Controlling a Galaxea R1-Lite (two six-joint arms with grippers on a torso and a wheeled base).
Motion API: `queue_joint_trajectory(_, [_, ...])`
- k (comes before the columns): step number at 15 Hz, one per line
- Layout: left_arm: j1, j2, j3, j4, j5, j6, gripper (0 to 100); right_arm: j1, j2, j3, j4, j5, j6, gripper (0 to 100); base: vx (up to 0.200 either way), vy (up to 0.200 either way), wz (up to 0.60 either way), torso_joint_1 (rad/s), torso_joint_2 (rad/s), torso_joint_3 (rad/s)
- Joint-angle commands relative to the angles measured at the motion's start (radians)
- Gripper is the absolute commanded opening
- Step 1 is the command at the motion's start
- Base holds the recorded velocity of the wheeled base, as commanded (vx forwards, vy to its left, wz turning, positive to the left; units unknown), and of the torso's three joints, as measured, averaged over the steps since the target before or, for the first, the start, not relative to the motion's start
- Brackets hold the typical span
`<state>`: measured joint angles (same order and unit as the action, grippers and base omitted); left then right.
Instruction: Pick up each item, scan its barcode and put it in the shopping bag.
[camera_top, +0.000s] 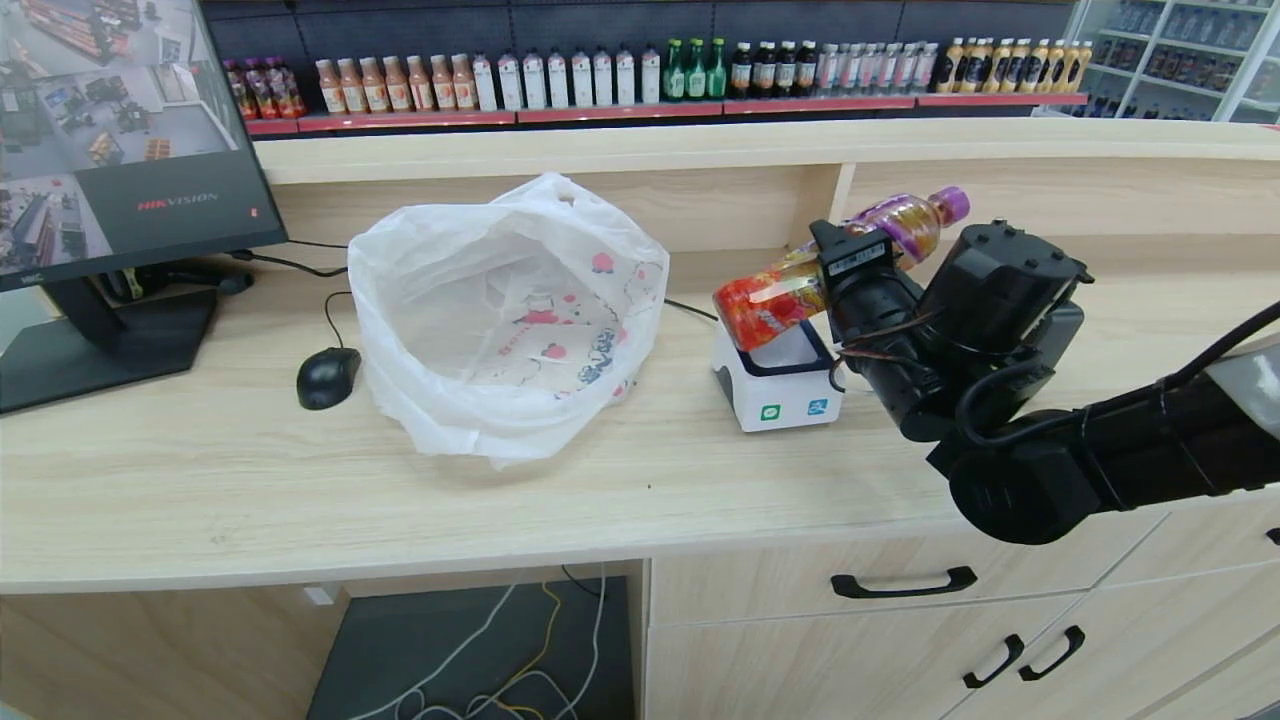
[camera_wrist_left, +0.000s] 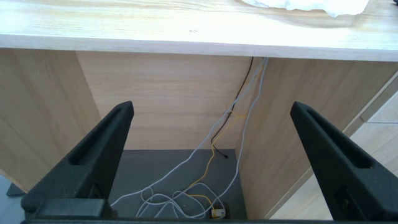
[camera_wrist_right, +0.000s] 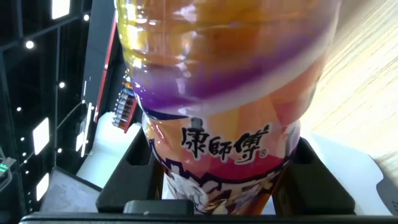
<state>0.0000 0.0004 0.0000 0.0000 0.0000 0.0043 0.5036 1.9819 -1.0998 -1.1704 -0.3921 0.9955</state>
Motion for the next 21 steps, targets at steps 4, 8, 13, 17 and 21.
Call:
queue_joint_trajectory(4, [0.000,0.000,0.000,0.000,0.000,-0.001,100,0.007,-0.003,-0.002,0.000,0.002,0.000,0,0.000,0.000,0.00,0.000,0.00,0.000])
queue_joint_trajectory(8, [-0.002,0.000,0.000,0.000,0.000,0.000,100,0.010,-0.017,-0.012,0.017,0.006,-0.005,0,0.000,0.000,0.00,0.000,0.00,0.000])
queue_joint_trajectory(13, [0.000,0.000,0.000,0.000,0.000,0.000,100,0.044,-0.084,-0.011,0.069,-0.004,-0.170,0,0.000,0.000,0.00,0.000,0.00,0.000])
queue_joint_trajectory(17, [0.000,0.000,0.000,0.000,0.000,0.000,100,0.084,-0.137,-0.006,0.054,-0.013,-0.459,0,0.000,0.000,0.00,0.000,0.00,0.000])
queue_joint_trajectory(21, [0.000,0.000,0.000,0.000,0.000,0.000,100,0.096,-0.152,0.046,-0.078,-0.010,-0.764,0,0.000,0.000,0.00,0.000,0.00,0.000])
